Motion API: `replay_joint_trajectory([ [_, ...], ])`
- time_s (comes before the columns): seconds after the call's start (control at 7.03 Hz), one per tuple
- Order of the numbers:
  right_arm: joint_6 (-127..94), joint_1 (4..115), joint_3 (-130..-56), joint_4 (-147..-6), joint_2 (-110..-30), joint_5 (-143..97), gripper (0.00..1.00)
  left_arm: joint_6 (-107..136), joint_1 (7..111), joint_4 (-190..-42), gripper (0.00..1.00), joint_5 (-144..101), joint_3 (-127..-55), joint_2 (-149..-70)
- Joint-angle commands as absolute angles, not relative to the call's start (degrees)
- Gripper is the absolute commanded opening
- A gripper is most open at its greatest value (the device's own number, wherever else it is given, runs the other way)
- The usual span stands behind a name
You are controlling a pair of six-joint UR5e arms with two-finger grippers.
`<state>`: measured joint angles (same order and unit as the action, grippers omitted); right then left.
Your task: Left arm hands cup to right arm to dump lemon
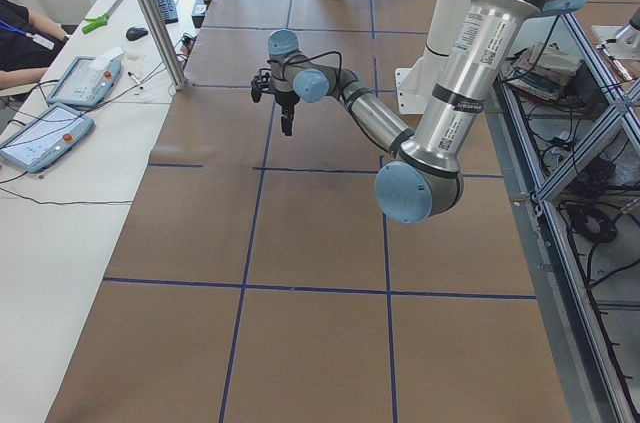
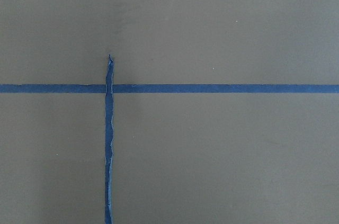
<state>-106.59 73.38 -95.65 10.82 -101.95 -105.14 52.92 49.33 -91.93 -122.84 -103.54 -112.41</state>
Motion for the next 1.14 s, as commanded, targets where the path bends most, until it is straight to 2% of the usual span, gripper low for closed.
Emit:
replay_joint_trajectory([
  [0.0,-86.85,66.75,-99.75,1.18,-101.69,-105.65,0.08,52.91,49.31,-91.93,1.00,-122.87,-103.54,-112.41],
  [0.28,-55.01,62.24,-99.41,-6.64,-98.82,-107.47,0.11,52.91,49.31,-91.93,1.00,-122.87,-103.54,-112.41],
  [0.71,-35.84,54.86,-99.67,-21.38,-87.77,-107.24,0.15,53.35,49.31,-91.85,1.00,-123.22,-103.71,-112.94],
  [1.0,-35.33,45.24,-99.58,-29.41,-78.79,-96.40,0.15,55.27,49.31,-90.45,1.00,-123.40,-103.62,-114.87],
])
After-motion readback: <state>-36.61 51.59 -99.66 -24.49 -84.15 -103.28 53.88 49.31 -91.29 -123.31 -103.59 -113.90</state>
